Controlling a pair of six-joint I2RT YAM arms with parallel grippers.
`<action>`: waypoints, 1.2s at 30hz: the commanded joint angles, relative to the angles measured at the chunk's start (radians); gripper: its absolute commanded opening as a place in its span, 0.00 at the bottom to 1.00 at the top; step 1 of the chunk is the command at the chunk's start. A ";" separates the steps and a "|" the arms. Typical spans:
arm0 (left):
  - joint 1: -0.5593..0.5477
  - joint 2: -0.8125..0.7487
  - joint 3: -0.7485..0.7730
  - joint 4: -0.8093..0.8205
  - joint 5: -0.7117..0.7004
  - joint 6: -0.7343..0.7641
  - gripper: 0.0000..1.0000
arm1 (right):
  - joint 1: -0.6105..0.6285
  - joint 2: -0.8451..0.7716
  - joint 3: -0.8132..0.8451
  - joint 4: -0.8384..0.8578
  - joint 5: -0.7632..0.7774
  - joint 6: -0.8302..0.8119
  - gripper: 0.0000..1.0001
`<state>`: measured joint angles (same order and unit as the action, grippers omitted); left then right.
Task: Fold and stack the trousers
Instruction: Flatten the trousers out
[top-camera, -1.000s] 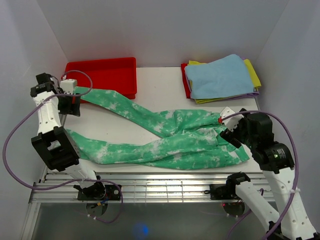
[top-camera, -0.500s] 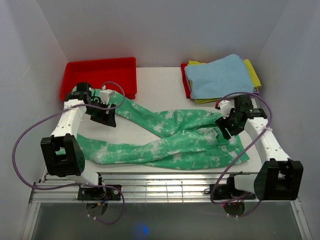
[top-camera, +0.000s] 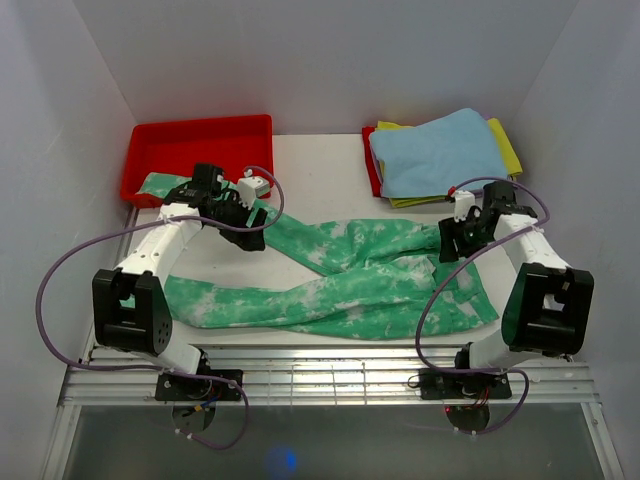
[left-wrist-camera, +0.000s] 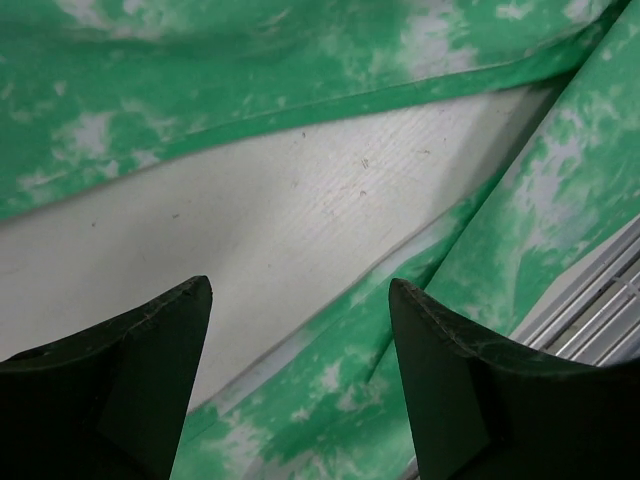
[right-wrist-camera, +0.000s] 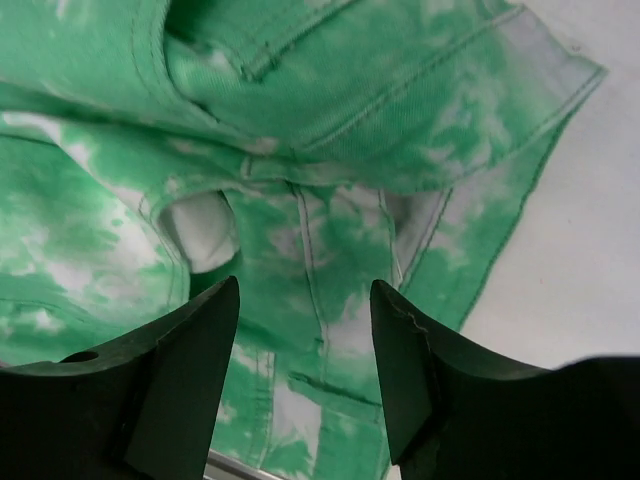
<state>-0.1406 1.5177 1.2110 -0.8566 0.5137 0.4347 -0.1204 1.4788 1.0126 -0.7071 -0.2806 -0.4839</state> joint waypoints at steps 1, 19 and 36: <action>-0.017 0.002 0.030 0.126 0.014 -0.031 0.82 | -0.004 0.034 0.043 0.107 -0.112 0.094 0.61; -0.318 0.025 0.001 0.202 -0.003 -0.053 0.73 | -0.018 0.051 0.210 0.411 -0.217 0.281 0.08; -0.320 -0.033 -0.056 0.209 0.063 -0.114 0.78 | -0.105 -0.080 -0.091 0.325 -0.247 0.179 0.60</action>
<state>-0.4587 1.5433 1.1618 -0.6563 0.5148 0.3325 -0.2287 1.3598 0.9005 -0.4179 -0.4973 -0.3099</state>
